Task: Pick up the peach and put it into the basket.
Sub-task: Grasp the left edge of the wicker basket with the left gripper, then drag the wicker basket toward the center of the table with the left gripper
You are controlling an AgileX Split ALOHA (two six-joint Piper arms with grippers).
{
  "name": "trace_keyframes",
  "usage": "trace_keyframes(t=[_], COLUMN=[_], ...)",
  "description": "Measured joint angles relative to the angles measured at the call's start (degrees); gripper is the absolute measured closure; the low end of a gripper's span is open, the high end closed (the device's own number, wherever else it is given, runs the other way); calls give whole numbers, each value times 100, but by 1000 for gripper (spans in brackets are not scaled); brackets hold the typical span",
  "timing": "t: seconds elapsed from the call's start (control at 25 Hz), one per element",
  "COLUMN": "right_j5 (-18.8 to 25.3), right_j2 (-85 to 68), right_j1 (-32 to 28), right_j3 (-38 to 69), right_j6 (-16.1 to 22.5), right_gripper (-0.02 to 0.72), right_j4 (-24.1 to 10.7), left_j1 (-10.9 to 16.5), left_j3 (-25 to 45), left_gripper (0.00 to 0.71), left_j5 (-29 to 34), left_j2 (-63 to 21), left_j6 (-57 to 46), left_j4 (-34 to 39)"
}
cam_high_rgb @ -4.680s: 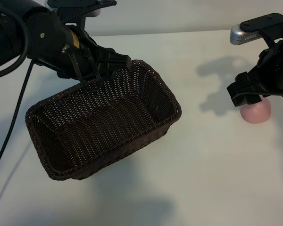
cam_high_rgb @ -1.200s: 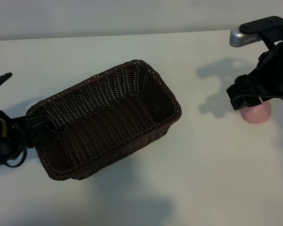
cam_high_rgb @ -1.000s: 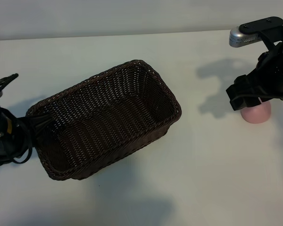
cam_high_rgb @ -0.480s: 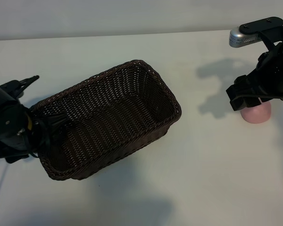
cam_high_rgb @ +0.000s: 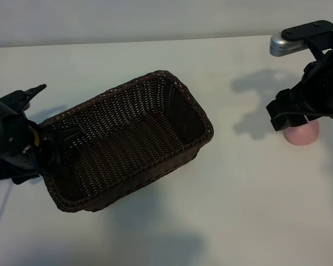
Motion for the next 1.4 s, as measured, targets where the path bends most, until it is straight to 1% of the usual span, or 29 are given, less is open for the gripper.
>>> trace_keyframes(t=[0.24, 0.6, 0.68, 0.72, 0.8, 0.88, 0.92, 1.28, 1.4], right_j5=[24, 38, 38, 38, 45, 52, 60, 60, 60], right_j2=[0, 0, 0, 0, 0, 0, 0, 0, 0], right_j1=[0, 0, 0, 0, 0, 0, 0, 0, 0], right_j3=[0, 0, 0, 0, 0, 0, 0, 0, 0], right_j6=[0, 0, 0, 0, 0, 0, 0, 0, 0], right_gripper=[108, 108, 108, 108, 108, 108, 108, 108, 108], right_j4=[0, 0, 0, 0, 0, 0, 0, 0, 0], left_j1=[0, 0, 2, 6, 6, 12, 12, 12, 12], left_j3=[0, 0, 0, 0, 0, 0, 0, 0, 0], left_gripper=[158, 164, 199, 236, 333, 462, 490, 490, 495], left_j5=[-300, -516, -516, -511, -511, -518, -551, -673, -792], left_j2=[364, 393, 393, 393, 393, 393, 393, 393, 393], left_j6=[40, 40, 40, 40, 40, 40, 40, 73, 342], left_j4=[0, -16, -16, -16, -16, -23, -27, -27, -220])
